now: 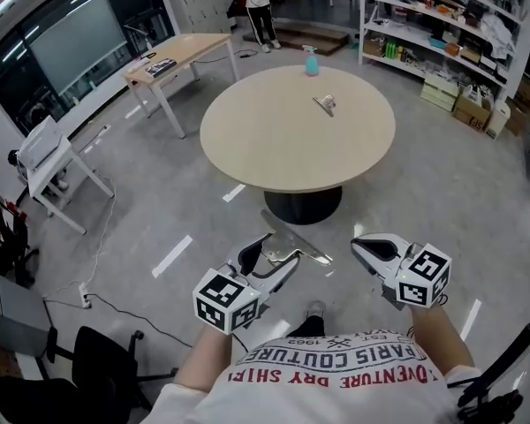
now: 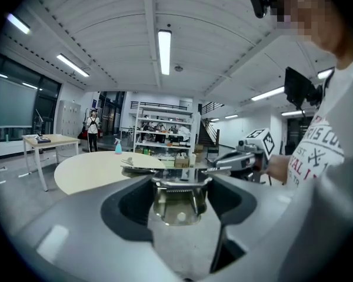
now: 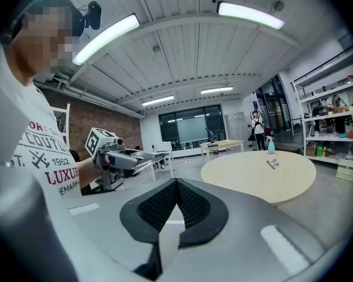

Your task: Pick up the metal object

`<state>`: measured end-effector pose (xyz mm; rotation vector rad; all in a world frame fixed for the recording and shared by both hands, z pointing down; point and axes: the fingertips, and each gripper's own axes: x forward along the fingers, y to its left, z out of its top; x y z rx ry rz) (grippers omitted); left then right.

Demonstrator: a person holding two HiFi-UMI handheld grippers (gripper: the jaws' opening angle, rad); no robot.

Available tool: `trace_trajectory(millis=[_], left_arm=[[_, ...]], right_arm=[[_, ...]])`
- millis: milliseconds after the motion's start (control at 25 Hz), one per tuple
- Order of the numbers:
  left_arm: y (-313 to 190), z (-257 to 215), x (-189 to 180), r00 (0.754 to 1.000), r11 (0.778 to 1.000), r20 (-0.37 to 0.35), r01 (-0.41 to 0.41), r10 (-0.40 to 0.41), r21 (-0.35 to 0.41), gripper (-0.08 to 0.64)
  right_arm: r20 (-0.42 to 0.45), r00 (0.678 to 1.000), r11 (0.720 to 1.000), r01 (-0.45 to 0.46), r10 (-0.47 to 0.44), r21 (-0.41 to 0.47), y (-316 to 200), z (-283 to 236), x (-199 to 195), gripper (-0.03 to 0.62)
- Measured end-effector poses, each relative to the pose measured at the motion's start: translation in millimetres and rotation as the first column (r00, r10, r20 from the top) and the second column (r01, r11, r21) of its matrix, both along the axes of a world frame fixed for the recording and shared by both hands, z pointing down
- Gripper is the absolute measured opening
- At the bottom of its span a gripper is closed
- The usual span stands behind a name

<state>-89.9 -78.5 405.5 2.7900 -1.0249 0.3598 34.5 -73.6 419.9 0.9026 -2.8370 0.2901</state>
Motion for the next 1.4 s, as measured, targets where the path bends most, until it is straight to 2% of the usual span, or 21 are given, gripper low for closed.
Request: trace_trajectory(millis=[160,360,840,1400], left_arm=[[61.2,4.8,11.9,1.0,1.0,-0.002,-0.026,0.026,-0.004,0.282],[102.5,1.3,13.5,0.999,1.0,-0.028,-0.021,0.021,0.003,0.282],[136.6,-11.4,18.6,1.0,0.999,0.011,-0.02,0.019,0.029,0.282],[149.8,-19.7,20.3,1.0,0.999,0.012,-0.02,0.019,0.044,0.282]], right_arm=[[0.052,0.999,1.0,-0.002,0.003,-0.014,65.8,2.7,9.9,0.002],[0.034,0.999,1.0,0.006,-0.006,0.009,109.1,-6.1,7.3,0.002],[0.038,0.999,1.0,0.016,-0.016,0.014,143.3,-21.5,2.2,0.002],[0.028,0.999,0.999,0.031,-0.031,0.026,156.7,-27.6,2.6,0.002]])
